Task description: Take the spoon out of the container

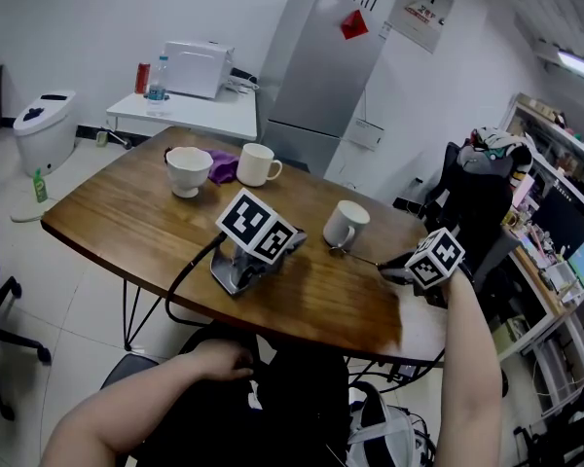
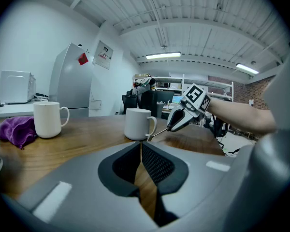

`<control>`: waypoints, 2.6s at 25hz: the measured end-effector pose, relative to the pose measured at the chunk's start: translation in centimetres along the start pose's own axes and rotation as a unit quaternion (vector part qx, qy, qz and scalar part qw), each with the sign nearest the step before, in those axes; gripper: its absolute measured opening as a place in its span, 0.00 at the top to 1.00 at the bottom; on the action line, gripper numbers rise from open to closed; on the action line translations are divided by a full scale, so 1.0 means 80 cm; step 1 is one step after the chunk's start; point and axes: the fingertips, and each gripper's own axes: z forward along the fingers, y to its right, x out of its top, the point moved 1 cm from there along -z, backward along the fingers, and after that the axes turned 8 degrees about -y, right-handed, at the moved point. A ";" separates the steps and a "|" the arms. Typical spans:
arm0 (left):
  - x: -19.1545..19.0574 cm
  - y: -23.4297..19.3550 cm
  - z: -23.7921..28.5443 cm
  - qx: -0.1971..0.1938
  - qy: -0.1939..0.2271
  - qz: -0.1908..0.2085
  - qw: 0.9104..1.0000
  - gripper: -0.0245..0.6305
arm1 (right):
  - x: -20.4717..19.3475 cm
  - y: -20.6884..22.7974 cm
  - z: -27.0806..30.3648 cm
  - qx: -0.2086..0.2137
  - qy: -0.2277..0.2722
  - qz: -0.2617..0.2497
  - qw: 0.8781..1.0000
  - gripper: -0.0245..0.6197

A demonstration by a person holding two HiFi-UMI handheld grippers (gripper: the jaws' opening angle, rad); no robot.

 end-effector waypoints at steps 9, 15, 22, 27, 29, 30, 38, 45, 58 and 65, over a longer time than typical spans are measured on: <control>-0.001 0.000 0.000 0.000 0.000 0.001 1.000 0.95 | -0.001 0.006 -0.002 -0.025 0.004 0.007 1.000 0.80; -0.001 -0.001 0.000 0.000 -0.001 0.000 1.000 0.95 | 0.015 0.025 -0.028 -0.082 0.090 0.056 0.991 0.86; -0.002 -0.001 -0.002 0.000 0.000 0.000 1.000 0.95 | 0.029 0.022 -0.050 -0.068 0.227 0.155 0.959 0.96; -0.002 -0.001 -0.001 -0.001 -0.001 0.000 1.000 0.95 | 0.032 0.016 -0.045 -0.047 0.276 0.227 0.933 0.96; -0.001 0.000 -0.001 0.000 0.000 0.000 1.000 0.95 | 0.031 0.013 -0.038 -0.043 0.277 0.244 0.928 0.96; -0.001 0.000 -0.001 0.000 0.000 0.000 1.000 0.95 | 0.030 0.012 -0.034 -0.043 0.277 0.249 0.927 0.96; -0.002 -0.001 -0.002 0.000 0.000 0.001 1.000 0.95 | 0.031 0.007 -0.025 -0.050 0.286 0.261 0.920 0.96; -0.002 -0.001 -0.002 -0.001 -0.001 0.000 1.000 0.95 | 0.026 0.012 -0.027 -0.033 0.305 0.284 0.908 0.96; -0.001 -0.001 -0.003 -0.001 -0.001 0.000 1.000 0.95 | 0.026 0.010 -0.034 -0.021 0.329 0.284 0.900 0.96; 0.000 0.000 -0.003 -0.001 -0.001 0.000 1.000 0.95 | 0.026 0.011 -0.036 -0.021 0.333 0.284 0.899 0.96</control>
